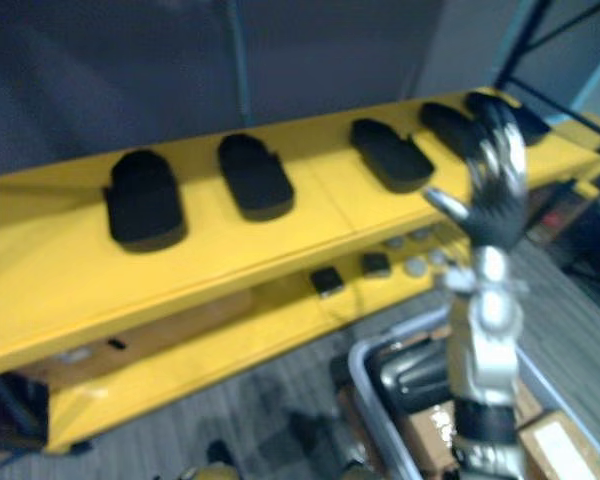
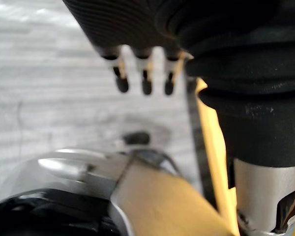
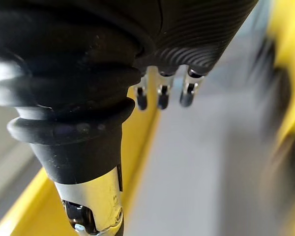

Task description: Walk over and take plastic housings, then place them on the shelf

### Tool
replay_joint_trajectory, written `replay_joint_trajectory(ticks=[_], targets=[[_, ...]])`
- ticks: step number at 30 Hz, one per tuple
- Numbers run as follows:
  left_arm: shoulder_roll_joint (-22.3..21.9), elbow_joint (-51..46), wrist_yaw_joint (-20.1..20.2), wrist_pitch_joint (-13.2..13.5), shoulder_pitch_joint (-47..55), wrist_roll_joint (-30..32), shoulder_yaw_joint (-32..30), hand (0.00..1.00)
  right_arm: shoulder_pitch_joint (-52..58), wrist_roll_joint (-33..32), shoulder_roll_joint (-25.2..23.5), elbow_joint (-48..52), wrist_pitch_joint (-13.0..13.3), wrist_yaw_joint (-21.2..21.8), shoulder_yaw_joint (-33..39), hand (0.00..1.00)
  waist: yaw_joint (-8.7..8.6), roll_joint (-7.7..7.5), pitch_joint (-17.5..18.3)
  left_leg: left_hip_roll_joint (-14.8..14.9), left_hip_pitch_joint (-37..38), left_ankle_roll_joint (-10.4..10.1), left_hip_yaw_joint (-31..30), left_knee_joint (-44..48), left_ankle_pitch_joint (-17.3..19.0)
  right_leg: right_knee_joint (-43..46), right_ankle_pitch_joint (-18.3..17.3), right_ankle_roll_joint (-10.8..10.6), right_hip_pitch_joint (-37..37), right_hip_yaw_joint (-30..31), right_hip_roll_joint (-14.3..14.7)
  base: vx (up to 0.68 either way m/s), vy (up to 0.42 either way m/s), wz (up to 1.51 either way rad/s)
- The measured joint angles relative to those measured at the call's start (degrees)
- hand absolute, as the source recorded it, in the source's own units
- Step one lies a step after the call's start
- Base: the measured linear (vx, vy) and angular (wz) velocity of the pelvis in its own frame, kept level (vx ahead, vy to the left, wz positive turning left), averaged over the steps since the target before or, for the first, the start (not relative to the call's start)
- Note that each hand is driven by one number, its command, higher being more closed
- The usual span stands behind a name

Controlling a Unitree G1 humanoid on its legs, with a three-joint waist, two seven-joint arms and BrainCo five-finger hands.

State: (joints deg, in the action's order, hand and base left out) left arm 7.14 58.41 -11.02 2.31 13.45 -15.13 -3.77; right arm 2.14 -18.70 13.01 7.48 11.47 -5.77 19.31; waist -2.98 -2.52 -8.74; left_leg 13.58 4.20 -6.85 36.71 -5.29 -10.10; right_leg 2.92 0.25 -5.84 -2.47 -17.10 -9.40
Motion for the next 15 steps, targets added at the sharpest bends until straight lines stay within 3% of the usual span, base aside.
replay_joint_trajectory(ticks=[3,5,7,12,15], targets=[[0.32,0.75,0.11,-1.33,-0.80,3.08,0.76,0.00,7.11,6.43,-3.23,-11.34,1.21,-7.69,3.93,0.00,-1.52,0.67,0.76,0.08,1.62,-0.54,2.94,0.03,0.47,-0.24,0.88,-0.25,0.25,2.06,0.28,0.06,0.005,-0.49],[0.47,0.75,0.56,-1.55,-0.92,6.15,1.50,0.00,9.12,6.12,-5.98,-16.17,2.04,-12.44,5.99,0.00,-2.32,1.10,1.04,-0.10,2.08,-0.62,3.64,0.03,0.80,-0.43,0.93,-0.33,0.38,3.04,0.22,0.03,0.017,-0.25],[0.93,0.69,1.62,-2.01,-1.24,10.31,2.75,0.00,10.67,6.24,-8.36,-17.70,4.74,-17.40,7.49,0.00,-3.07,1.27,1.13,-0.45,2.39,-0.63,4.83,0.03,1.19,-0.72,1.04,-0.47,0.80,3.88,-0.04,0.03,0.035,-0.18],[0.92,0.21,4.51,-4.24,-1.39,16.42,2.90,0.00,10.36,9.44,-9.02,-14.78,5.75,-21.95,6.40,0.00,-4.15,1.58,2.32,-0.52,4.32,-1.61,11.22,0.02,2.41,-0.90,1.95,-0.59,4.14,10.56,0.74,0.01,0.033,-0.63],[1.36,0.21,5.43,-4.82,-0.83,18.36,2.86,0.00,11.41,10.14,-9.23,-14.07,5.72,-21.73,6.46,0.00,-5.69,0.88,2.76,-0.37,6.89,-2.81,16.00,0.10,3.28,-1.24,2.95,-0.30,5.40,15.88,2.18,0.02,0.010,-0.98]])
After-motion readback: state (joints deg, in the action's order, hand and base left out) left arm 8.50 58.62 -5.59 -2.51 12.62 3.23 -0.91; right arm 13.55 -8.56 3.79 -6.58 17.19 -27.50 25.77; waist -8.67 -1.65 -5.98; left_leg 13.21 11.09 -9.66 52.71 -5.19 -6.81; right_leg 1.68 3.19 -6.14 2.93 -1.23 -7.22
